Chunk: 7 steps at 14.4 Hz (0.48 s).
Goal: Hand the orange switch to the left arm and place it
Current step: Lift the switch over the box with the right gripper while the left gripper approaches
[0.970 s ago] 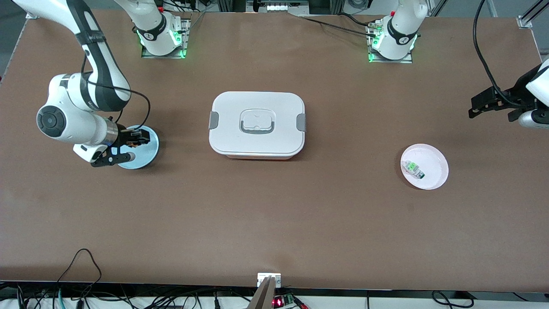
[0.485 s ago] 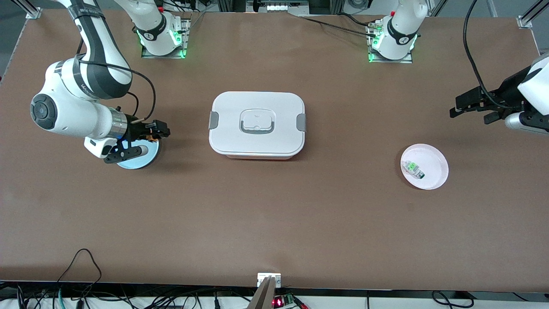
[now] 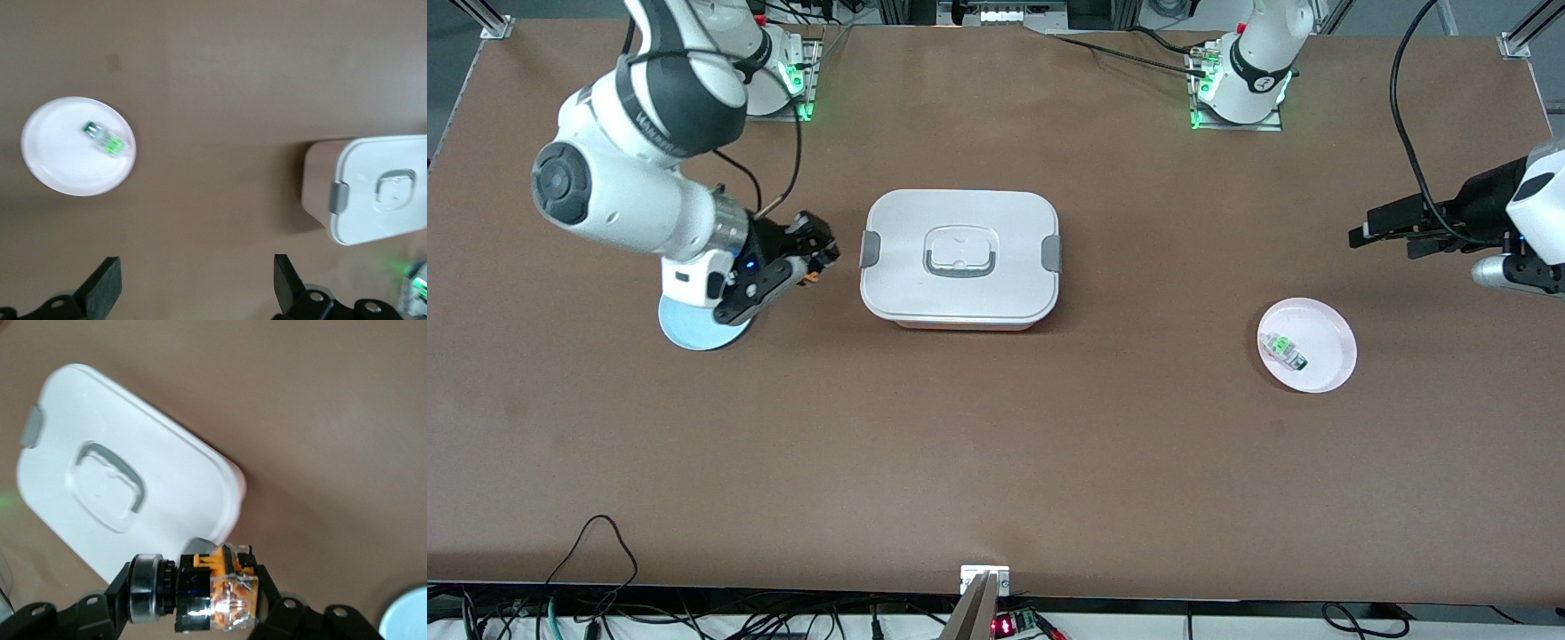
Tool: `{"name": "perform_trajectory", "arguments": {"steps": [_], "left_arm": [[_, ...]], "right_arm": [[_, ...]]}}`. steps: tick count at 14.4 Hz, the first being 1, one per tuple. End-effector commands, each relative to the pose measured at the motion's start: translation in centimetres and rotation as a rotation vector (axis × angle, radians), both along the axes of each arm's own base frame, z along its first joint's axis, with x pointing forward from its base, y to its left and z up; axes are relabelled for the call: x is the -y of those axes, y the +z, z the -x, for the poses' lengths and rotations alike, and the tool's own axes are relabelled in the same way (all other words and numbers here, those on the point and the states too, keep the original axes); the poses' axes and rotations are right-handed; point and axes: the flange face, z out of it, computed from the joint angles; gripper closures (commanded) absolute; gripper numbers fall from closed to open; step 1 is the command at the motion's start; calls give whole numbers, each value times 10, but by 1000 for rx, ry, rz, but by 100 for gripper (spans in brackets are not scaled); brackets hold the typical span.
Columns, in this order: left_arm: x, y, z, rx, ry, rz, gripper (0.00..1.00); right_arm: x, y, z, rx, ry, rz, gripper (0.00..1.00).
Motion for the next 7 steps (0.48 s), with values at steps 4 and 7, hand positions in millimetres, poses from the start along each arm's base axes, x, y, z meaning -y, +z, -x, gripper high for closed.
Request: {"name": "perform_trajectory", "arguments": {"steps": [4,7], "left_arm": [[5,-33,11,-138,-26,157,0],[15,-43,14,-149,-138,272,0]], "right_arm": [[-99,52,36,182,159,-132,90],[-144,68,54,287,190,-211,90]]}}
